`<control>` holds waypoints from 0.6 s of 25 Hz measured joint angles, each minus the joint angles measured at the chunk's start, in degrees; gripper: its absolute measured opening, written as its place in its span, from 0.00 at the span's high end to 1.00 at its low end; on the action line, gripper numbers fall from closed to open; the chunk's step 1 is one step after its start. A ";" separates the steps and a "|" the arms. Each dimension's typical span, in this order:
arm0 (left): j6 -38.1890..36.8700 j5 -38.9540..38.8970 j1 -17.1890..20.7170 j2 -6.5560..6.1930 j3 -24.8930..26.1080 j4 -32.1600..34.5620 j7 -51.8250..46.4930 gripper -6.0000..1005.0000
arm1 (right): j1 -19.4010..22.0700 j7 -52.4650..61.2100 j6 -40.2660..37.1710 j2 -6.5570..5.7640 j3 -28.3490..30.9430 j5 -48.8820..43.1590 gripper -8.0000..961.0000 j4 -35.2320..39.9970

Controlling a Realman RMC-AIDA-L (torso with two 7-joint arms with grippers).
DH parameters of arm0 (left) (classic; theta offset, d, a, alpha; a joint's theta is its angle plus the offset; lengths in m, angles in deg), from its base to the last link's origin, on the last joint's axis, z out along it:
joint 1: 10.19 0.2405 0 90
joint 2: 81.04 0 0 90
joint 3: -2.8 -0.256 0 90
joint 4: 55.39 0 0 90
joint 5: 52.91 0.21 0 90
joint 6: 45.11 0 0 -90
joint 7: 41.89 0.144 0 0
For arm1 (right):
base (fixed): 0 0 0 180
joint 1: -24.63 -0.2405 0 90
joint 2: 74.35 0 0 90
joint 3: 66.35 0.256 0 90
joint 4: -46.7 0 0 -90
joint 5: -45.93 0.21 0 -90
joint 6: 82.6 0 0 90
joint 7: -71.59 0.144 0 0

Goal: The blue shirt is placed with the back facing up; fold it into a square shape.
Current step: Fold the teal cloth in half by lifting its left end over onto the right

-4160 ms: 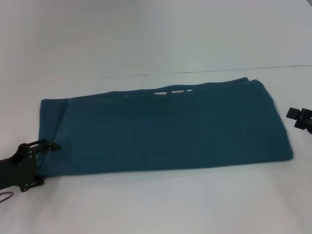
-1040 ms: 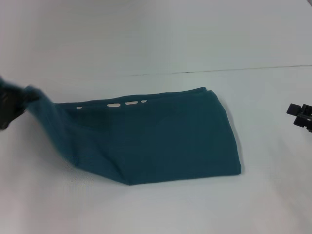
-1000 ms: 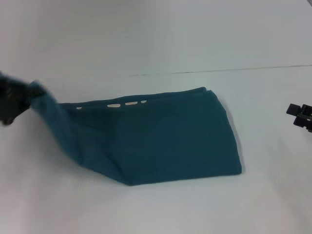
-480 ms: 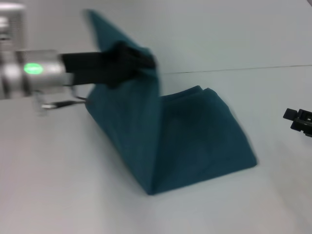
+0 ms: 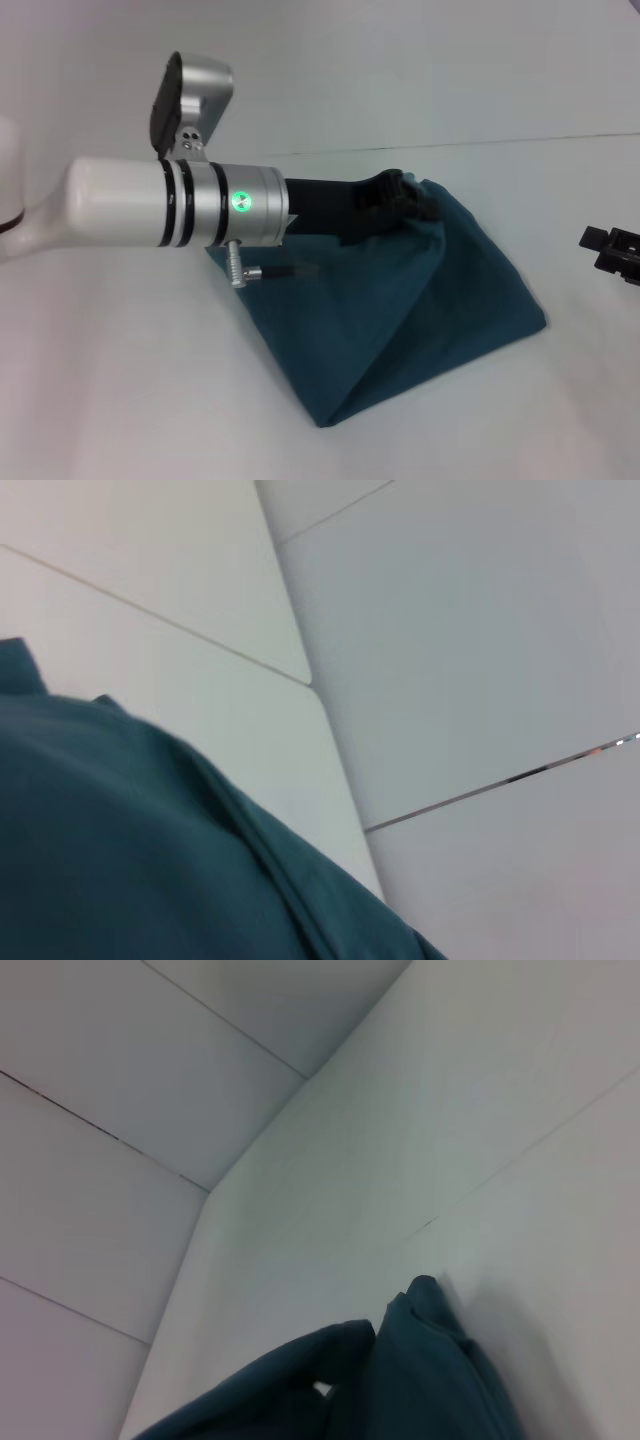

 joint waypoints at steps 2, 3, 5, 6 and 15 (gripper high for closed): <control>0.07 -0.67 -0.06 0.04 -0.16 -0.17 0.35 0.97 | -0.03 0.00 0.00 -0.03 0.00 0.00 0.26 -0.13; 0.15 -1.32 -0.08 0.06 -0.42 -0.32 0.55 0.97 | -0.03 0.00 0.00 -0.02 0.00 0.00 0.26 -0.14; 0.33 -2.29 -0.22 0.08 -1.24 -0.56 0.79 0.97 | -0.03 0.00 0.04 0.03 0.00 0.00 0.26 -0.15; 0.37 -2.83 -0.37 0.09 -2.05 -0.82 1.05 0.97 | -0.03 0.00 0.09 0.03 -0.01 0.00 0.26 -0.16; 5.88 -10.21 -0.44 0.23 -7.06 -4.09 3.35 0.96 | 0.00 0.24 0.42 0.03 -0.06 -1.17 0.26 -0.59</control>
